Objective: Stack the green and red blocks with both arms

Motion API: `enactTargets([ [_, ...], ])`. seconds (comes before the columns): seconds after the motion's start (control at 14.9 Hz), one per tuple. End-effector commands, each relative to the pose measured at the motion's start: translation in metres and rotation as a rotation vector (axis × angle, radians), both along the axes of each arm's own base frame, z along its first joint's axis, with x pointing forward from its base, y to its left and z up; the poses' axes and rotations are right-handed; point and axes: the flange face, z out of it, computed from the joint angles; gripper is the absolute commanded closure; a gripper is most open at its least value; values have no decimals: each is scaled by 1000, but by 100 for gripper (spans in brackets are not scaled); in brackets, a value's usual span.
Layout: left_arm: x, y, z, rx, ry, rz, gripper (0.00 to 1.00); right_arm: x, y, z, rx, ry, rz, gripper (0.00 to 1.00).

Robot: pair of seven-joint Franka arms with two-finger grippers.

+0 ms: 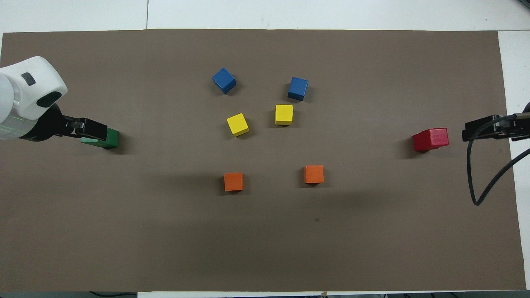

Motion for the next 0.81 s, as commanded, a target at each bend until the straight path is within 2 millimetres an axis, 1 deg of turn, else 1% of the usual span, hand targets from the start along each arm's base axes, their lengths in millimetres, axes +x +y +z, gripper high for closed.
enactTargets([
  [0.0,0,-2,3,-9,-7,3,0,-1,-3,0,18,5,-37,0],
  [0.74,0,-2,3,-9,-7,3,0,-3,-3,0,18,13,-37,0],
])
